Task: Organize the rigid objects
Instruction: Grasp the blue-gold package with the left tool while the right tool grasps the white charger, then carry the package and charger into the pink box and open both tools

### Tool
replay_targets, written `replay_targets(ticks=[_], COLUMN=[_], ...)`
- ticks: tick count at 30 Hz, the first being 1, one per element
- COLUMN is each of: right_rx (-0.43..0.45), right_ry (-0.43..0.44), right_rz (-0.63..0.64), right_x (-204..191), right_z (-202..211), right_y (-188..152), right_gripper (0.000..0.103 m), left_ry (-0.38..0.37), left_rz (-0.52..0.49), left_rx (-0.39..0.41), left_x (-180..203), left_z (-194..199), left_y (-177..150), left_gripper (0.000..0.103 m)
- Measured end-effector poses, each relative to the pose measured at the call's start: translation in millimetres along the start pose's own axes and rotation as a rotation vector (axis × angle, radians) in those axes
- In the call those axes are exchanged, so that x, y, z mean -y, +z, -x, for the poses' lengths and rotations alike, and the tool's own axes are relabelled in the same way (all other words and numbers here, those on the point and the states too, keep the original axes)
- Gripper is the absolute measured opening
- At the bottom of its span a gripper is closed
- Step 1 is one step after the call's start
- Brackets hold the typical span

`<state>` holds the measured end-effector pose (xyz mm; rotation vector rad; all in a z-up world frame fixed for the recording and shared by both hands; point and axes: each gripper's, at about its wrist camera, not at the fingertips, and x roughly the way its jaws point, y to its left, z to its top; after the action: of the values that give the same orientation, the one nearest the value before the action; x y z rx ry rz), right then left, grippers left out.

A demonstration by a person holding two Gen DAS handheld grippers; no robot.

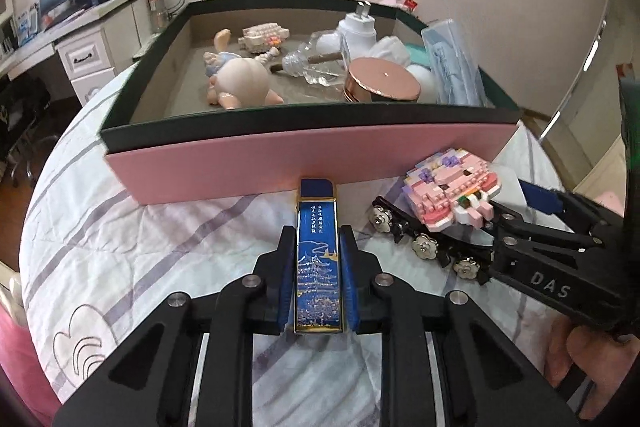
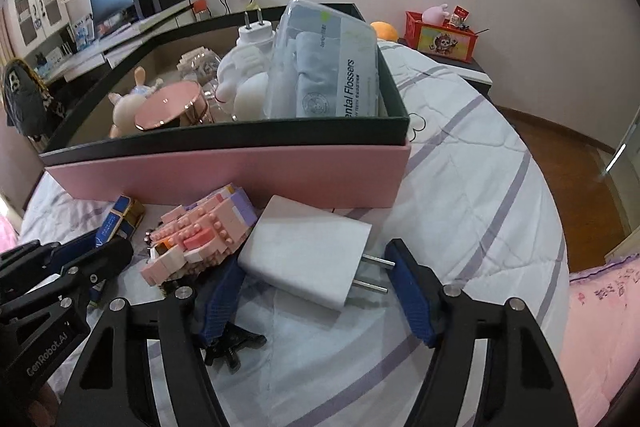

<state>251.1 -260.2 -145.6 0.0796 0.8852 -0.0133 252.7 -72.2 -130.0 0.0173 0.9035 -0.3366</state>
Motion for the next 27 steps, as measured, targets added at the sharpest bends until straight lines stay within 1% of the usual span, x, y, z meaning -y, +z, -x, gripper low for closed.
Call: replay_targets(ticks=[6,13,19,27], right_rx=[0.010,0.020,0.049,0.100], right_ry=[0.025,0.043,0.052,0.074], right_rz=[-0.023,-0.021,-0.025,0.002], right_x=[9.9,7.7,7.6,-3.1], right_z=[16.4,31.5,47.0,70.6], right_y=[-6.9,-12.9,-15.3,-8.2], right_gripper=[0.072,0.072,0.072,0.072], left_ry=[0.021,0.018,0.018,0.024], left_rz=[0.020,0.041,0.056,0.041], left_rx=[0.031,0.053,0.094,0.151], left_x=[-6.2,-9.8,-15.2,-12.6], left_z=[17.5,33.6,50.1,73.8], left_y=[-6.0,-13.0,-10.9,-5.9], left_gripper=[0.021,0.020,0.020,0.020])
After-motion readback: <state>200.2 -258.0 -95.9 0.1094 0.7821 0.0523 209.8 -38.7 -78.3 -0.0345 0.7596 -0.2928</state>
